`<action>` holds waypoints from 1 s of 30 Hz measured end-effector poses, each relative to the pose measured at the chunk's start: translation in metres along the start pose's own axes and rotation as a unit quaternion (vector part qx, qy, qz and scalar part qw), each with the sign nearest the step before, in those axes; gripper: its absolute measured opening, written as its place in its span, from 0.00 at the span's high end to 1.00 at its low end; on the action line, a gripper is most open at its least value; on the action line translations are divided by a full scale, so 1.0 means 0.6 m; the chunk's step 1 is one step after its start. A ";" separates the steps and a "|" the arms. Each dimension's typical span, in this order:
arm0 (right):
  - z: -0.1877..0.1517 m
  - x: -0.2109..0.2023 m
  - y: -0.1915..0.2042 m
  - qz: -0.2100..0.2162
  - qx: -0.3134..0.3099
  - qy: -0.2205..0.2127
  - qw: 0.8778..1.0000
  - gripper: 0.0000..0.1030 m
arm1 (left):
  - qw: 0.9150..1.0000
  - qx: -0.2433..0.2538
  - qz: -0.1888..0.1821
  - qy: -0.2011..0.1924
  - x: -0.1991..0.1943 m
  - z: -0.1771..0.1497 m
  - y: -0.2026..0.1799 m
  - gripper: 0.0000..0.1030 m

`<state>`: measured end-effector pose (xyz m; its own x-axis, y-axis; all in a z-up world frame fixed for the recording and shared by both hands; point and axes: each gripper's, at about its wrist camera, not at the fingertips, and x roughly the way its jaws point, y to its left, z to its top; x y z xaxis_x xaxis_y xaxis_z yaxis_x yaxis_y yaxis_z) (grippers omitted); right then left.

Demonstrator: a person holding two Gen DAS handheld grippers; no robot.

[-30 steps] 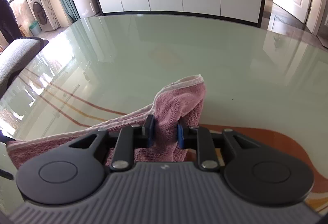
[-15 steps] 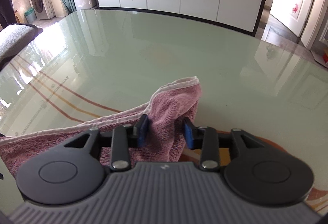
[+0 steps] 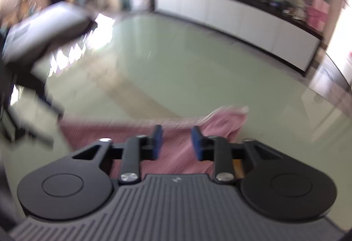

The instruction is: Fold towel

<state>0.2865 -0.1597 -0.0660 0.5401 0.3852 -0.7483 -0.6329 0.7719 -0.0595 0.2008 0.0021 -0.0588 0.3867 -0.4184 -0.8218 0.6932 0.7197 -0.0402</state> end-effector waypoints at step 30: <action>-0.037 0.058 -0.025 0.037 -0.030 0.062 0.997 0.76 | 0.997 -0.052 -0.015 -0.062 0.058 0.036 -0.088 0.44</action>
<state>0.3026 -0.1693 -0.1062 0.4195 0.3716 -0.8282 -0.7024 0.7108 -0.0368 0.1909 -0.0622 -0.0730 0.4439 -0.5017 -0.7425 0.6412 0.7567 -0.1279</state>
